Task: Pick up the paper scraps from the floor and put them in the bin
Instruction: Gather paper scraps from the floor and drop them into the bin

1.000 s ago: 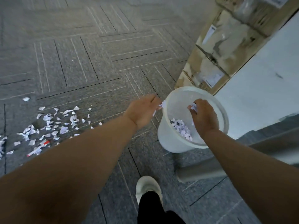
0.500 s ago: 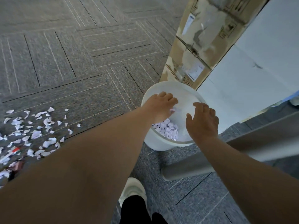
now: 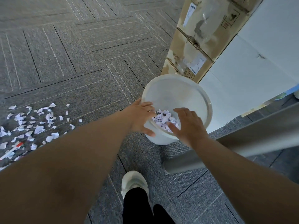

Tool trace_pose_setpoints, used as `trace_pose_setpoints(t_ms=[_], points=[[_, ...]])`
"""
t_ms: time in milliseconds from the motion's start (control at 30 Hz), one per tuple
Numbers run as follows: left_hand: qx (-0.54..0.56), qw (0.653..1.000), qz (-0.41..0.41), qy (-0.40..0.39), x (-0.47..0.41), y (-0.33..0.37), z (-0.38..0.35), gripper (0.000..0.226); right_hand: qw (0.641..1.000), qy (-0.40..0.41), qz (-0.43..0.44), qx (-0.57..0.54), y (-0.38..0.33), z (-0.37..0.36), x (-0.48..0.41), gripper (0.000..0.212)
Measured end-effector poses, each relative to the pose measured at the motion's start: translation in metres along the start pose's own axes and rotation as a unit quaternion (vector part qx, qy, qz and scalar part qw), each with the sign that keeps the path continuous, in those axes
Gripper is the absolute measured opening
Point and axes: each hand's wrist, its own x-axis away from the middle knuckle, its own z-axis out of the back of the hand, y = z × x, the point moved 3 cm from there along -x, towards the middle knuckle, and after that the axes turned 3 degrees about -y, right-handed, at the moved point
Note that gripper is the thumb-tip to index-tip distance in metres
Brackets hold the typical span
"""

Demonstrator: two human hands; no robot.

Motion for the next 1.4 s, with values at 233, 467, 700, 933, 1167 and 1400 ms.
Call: trace_pose_setpoints(t_ms=[233, 467, 700, 933, 1167, 1400], points=[[-0.092, 0.985, -0.025, 0.144, 0.033, -0.013, -0.001, 0.033, 0.99, -0.096, 0.053, 0.087, -0.011, -0.025, 0.008, 0.083], [-0.069, 0.969, -0.023, 0.234, 0.107, -0.064, -0.02, 0.044, 0.985, -0.044, 0.122, 0.112, -0.04, -0.037, -0.007, 0.064], [-0.042, 0.958, 0.05, 0.278, 0.162, -0.102, -0.055, 0.04, 0.973, -0.033, 0.206, 0.101, -0.103, -0.056, -0.038, 0.042], [0.178, 0.942, 0.176, 0.223, 0.169, -0.102, -0.084, 0.055, 0.975, -0.047, 0.185, 0.109, -0.112, -0.064, -0.029, 0.043], [0.241, 0.909, 0.292, 0.174, 0.173, -0.084, -0.096, 0.079, 0.979, -0.083, 0.136, 0.128, -0.136, -0.059, -0.011, 0.055], [0.252, 0.87, 0.391, 0.163, 0.271, -0.093, -0.157, 0.078, 0.959, 0.021, 0.271, 0.075, -0.226, -0.067, 0.008, 0.049]])
